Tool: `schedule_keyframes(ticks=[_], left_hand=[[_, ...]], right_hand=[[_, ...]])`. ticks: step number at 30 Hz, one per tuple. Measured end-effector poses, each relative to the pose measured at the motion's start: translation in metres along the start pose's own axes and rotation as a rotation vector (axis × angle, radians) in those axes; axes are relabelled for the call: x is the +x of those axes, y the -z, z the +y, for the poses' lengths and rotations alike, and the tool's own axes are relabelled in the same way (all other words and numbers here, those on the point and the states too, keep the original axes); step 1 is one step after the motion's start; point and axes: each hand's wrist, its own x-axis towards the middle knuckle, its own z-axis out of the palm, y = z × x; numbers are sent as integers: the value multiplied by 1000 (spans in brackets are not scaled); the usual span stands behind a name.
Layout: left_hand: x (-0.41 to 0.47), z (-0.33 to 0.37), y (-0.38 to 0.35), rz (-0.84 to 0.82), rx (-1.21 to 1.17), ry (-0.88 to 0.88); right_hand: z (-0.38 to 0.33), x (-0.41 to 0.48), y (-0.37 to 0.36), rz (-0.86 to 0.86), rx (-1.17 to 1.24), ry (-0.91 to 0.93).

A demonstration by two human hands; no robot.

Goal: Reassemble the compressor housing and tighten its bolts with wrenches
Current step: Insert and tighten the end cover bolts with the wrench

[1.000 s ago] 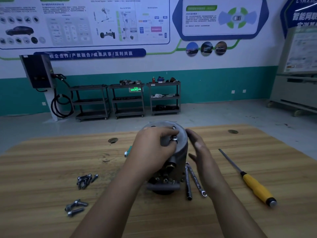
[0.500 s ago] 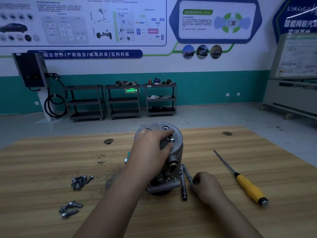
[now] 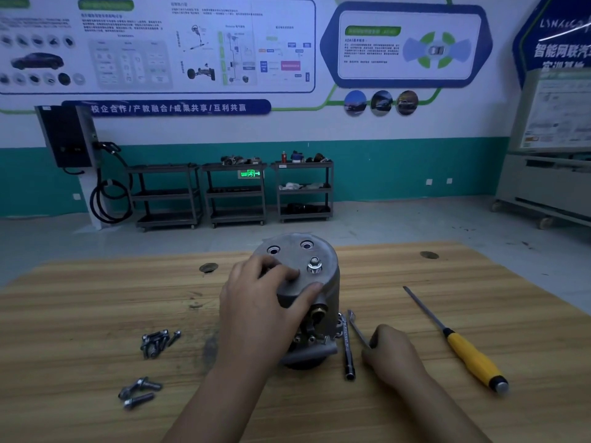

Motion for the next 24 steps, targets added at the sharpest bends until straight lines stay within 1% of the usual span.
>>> schedule_keyframes(ticks=[3,6,7,10,12,14,16,17,19,21,22,23,24], left_hand=[[0,-2,2,-34,-10,-56],[-5,-3,2,-58,7,-91],[-6,-3,1,-50,3,-91],[-10,-3,-4,-27,31,-127],[-12,-5,-7,13,45,-167],[-12,-9,-11,68,-8,-180],[-15,-14,-14,98,-112,-161],[-17,-15,-16,109,-179,-132],[-22,-18,-21,144,-323,-17],[-27,-20,-28,179,-481,118],[-30,-23,-33,199,-537,152],[-33,-27,-37,214,-570,153],[-35,-31,-42,220,-588,143]], right_hand=[[1,-1,-4,57,-41,87],[-3,-3,-8,166,41,185],[-4,-4,-8,163,45,198],[-7,-7,-11,78,-33,176],[-7,-8,-11,67,-9,159],[-3,-8,-9,92,35,148],[2,-7,-3,118,-66,131],[4,-7,0,96,-130,115],[5,-6,3,21,-162,83],[5,-3,7,-34,-113,58],[6,-2,11,-45,-40,41],[7,-2,15,-48,86,22],[9,-2,21,-48,267,6]])
